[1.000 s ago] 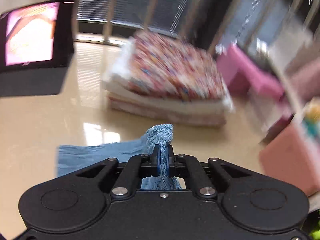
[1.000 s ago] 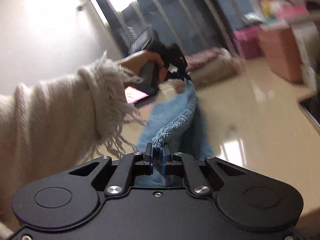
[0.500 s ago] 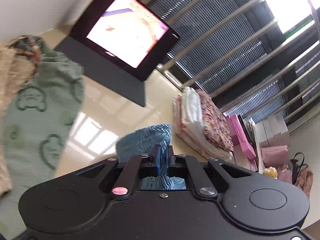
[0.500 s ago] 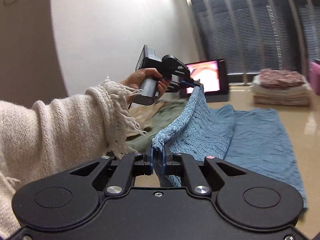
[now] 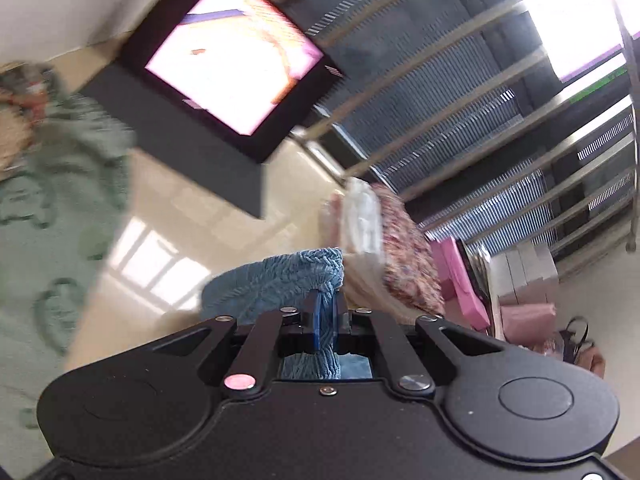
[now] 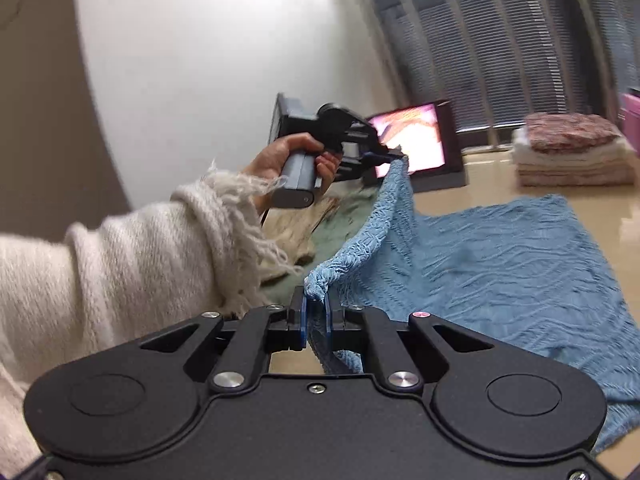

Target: Fold clothes

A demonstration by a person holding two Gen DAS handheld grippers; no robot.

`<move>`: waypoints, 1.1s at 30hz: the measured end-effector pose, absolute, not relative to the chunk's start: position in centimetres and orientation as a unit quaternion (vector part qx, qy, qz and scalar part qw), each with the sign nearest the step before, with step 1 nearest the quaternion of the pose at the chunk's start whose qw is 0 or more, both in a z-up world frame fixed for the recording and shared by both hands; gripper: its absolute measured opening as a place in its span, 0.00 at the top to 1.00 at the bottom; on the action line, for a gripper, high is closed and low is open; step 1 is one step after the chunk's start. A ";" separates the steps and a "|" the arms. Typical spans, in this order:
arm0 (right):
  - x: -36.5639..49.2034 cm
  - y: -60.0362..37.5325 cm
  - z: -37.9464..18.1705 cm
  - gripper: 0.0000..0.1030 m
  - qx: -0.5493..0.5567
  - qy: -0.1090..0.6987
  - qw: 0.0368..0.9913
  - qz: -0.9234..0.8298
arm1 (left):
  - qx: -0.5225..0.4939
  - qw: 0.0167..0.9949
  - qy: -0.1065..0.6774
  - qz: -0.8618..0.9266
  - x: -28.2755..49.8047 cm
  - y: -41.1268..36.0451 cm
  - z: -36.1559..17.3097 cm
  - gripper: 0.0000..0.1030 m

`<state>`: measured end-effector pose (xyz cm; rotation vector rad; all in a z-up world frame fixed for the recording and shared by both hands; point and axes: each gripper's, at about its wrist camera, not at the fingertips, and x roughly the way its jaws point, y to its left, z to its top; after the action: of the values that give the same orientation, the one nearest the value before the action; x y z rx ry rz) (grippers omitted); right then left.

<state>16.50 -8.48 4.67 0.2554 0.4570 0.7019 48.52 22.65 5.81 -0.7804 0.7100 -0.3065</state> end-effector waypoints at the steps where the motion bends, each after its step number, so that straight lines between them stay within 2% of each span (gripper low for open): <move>1: 16.4 -9.7 4.5 0.93 0.141 0.216 0.908 0.329 | -0.360 0.856 0.339 -0.150 49.0 20.9 6.4 0.95; 7: 16.8 -18.4 2.4 0.93 0.245 0.210 0.912 0.254 | -0.279 0.875 0.366 -0.151 52.6 8.6 7.1 0.95; 13: 18.4 -23.7 -2.2 0.93 0.292 0.244 0.906 0.186 | -0.174 0.885 0.421 -0.097 56.3 -2.0 2.8 0.95; 17: 19.6 -25.5 -4.6 0.93 0.316 0.266 0.894 0.173 | -0.178 0.879 0.437 -0.075 57.5 -3.2 0.1 0.95; 24: 19.4 -26.6 -6.6 0.93 0.343 0.272 0.884 0.163 | -0.155 0.884 0.430 -0.102 58.0 -5.1 -0.2 0.94; 27: 19.6 -26.5 -7.3 0.93 0.356 0.277 0.880 0.150 | -0.173 0.876 0.438 -0.107 58.0 -5.2 -0.6 0.87; 28: 19.5 -26.7 -7.4 0.92 0.364 0.275 0.878 0.145 | -0.186 0.876 0.432 -0.110 57.8 -4.9 -0.6 0.77; 29: 19.4 -27.0 -7.5 0.92 0.372 0.272 0.876 0.141 | -0.202 0.875 0.424 -0.115 57.5 -4.5 -0.5 0.59; 31: 19.2 -27.3 -7.3 0.90 0.377 0.265 0.878 0.130 | -0.218 0.876 0.411 -0.125 56.6 -3.6 0.2 0.43; 33: 19.1 -27.5 -7.2 0.89 0.371 0.265 0.881 0.124 | -0.207 0.881 0.400 -0.144 55.4 -2.7 1.2 0.43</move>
<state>19.13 -27.47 -7.18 0.7729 0.5517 0.2581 55.35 -2.72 1.15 -0.4322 0.8322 -0.2998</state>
